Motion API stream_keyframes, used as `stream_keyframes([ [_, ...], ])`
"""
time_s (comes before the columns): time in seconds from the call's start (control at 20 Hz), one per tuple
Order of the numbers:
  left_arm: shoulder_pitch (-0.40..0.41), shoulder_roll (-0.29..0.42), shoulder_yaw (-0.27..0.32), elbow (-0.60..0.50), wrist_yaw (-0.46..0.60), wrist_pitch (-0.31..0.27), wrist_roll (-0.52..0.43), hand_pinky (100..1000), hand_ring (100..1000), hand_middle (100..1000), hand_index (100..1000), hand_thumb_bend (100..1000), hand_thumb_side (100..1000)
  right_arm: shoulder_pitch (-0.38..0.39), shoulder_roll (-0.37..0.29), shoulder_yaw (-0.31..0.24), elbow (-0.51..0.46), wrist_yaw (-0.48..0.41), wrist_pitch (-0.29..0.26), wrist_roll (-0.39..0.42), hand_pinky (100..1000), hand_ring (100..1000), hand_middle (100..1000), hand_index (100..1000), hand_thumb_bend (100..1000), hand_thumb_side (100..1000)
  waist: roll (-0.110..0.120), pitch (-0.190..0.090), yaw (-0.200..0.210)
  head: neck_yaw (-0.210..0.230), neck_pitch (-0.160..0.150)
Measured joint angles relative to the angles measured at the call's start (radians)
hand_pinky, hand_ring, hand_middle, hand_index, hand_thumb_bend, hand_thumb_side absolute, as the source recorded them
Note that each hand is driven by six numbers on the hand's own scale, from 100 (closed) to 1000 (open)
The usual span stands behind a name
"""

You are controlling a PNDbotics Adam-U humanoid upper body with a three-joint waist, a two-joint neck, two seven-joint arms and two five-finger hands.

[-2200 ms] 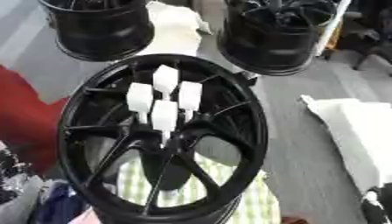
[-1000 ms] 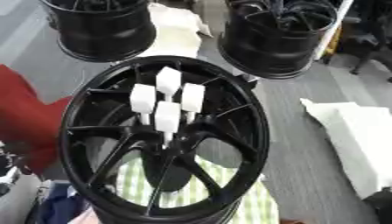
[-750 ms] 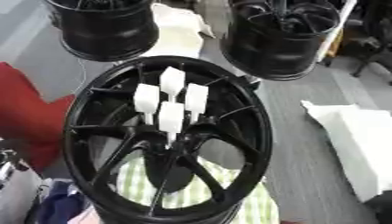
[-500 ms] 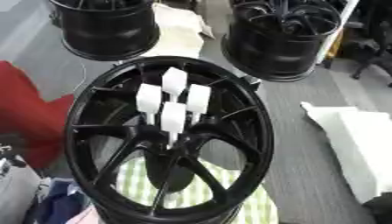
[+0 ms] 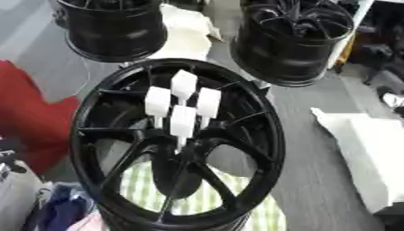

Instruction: Pull the pin out of the wheel hub.

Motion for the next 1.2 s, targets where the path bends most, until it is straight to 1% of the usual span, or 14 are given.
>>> stream_keyframes([
  [0.05,0.001,0.0,0.0,0.0,0.0,0.001,-0.002,619,716,713,836,100,291,-0.033,-0.001,0.017,0.0,-0.005,0.004,0.039,306,586,891,908,465,208,-0.001,-0.001,0.002,-0.003,0.0],
  [0.1,0.001,0.0,-0.002,0.0,0.0,0.0,-0.003,619,716,713,837,100,290,-0.064,-0.001,0.033,0.0,-0.006,0.009,0.076,343,597,894,916,465,210,-0.003,-0.002,0.005,-0.006,0.0],
  [0.15,0.002,0.0,-0.005,0.0,0.0,0.0,-0.005,619,716,713,837,100,290,-0.095,-0.001,0.05,0.0,-0.006,0.015,0.111,349,598,894,917,466,209,-0.005,-0.002,0.007,-0.009,0.001],
  [0.2,0.002,0.0,-0.006,0.0,-0.001,0.0,-0.007,619,716,713,837,100,290,-0.127,-0.001,0.067,-0.001,-0.006,0.022,0.144,377,605,896,920,466,210,-0.005,-0.002,0.008,-0.012,0.001],
  [0.35,0.003,0.001,-0.008,0.0,-0.003,0.0,-0.011,619,716,719,837,100,289,-0.209,0.016,0.113,-0.001,0.006,0.052,0.232,387,606,897,919,473,211,-0.005,-0.002,0.017,-0.024,0.001],
  [0.5,0.003,0.001,-0.012,0.0,-0.003,-0.003,-0.014,619,715,720,838,100,287,-0.276,0.044,0.147,-0.001,0.031,0.086,0.299,406,615,899,918,481,216,-0.005,-0.002,0.025,-0.037,0.001],
  [0.65,0.002,0.001,-0.013,0.001,-0.003,-0.004,-0.016,619,715,720,838,100,286,-0.332,0.077,0.174,0.0,0.061,0.118,0.346,417,622,904,917,491,217,-0.005,-0.002,0.033,-0.049,0.001],
  [0.7,0.002,0.001,-0.014,0.001,-0.003,-0.004,-0.017,619,715,720,838,100,286,-0.351,0.088,0.182,0.001,0.07,0.124,0.358,423,624,904,917,508,228,-0.005,-0.002,0.034,-0.052,0.001],
  [0.75,0.001,0.001,-0.017,0.001,-0.003,-0.005,-0.018,619,715,720,838,100,285,-0.368,0.099,0.19,0.005,0.079,0.128,0.37,427,625,904,916,492,214,-0.005,-0.002,0.037,-0.056,0.001],
  [1.05,-0.002,0.001,-0.022,0.002,-0.004,-0.005,-0.025,618,714,719,838,100,283,-0.447,0.167,0.242,0.047,0.129,0.117,0.431,508,665,918,919,478,217,-0.005,-0.002,0.057,-0.073,0.001],
  [1.1,-0.003,0.0,-0.023,0.002,-0.004,-0.005,-0.026,618,714,719,838,100,283,-0.457,0.179,0.25,0.054,0.137,0.113,0.441,533,685,925,920,480,213,-0.005,-0.002,0.061,-0.075,0.001],
  [1.2,-0.003,0.0,-0.024,0.002,-0.004,-0.006,-0.027,618,714,718,838,100,282,-0.471,0.2,0.266,0.065,0.148,0.106,0.459,555,712,932,918,482,209,-0.005,-0.002,0.067,-0.081,0.001],
])
